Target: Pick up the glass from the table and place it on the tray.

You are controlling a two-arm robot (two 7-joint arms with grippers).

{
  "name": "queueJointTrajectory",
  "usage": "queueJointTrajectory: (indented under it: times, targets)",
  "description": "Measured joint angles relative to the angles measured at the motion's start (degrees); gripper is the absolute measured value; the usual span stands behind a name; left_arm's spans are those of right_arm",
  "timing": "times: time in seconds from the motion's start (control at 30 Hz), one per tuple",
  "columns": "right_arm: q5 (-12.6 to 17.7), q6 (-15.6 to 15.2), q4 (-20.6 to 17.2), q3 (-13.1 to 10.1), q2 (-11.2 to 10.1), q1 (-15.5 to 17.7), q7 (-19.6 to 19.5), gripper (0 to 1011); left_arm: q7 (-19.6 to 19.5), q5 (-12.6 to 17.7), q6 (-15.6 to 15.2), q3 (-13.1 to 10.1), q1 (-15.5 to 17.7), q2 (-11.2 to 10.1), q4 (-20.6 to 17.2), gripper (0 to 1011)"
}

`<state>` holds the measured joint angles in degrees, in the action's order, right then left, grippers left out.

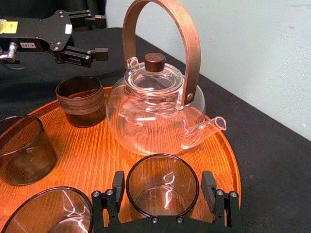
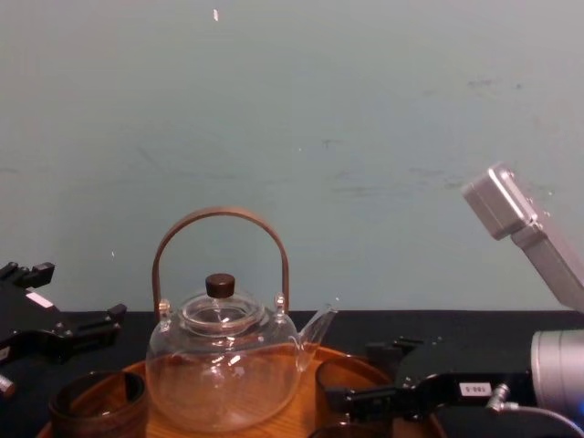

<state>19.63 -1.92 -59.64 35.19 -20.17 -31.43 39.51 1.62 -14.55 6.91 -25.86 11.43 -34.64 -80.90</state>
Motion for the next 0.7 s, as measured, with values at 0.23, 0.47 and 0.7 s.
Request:
queueJointTrajectory:
  times: [0.23, 0.47, 0.7]
  targets:
    - [0.22, 0.0, -0.28, -0.14, -0.19, 0.17, 0.1, 1002, 0.0, 0.0, 0.0, 0.0, 0.0, 0.0, 0.0, 1001]
    - [2.19, -0.44, -5.73, -2.23, -3.32, 2.63, 0.45, 1002, 0.0, 0.0, 0.0, 0.0, 0.0, 0.0, 0.0, 1001]
    - [4.45, -0.4, -12.36, -4.81, -6.88, 5.93, -0.57, 1002, 0.0, 0.0, 0.0, 0.0, 0.0, 0.0, 0.0, 1001]
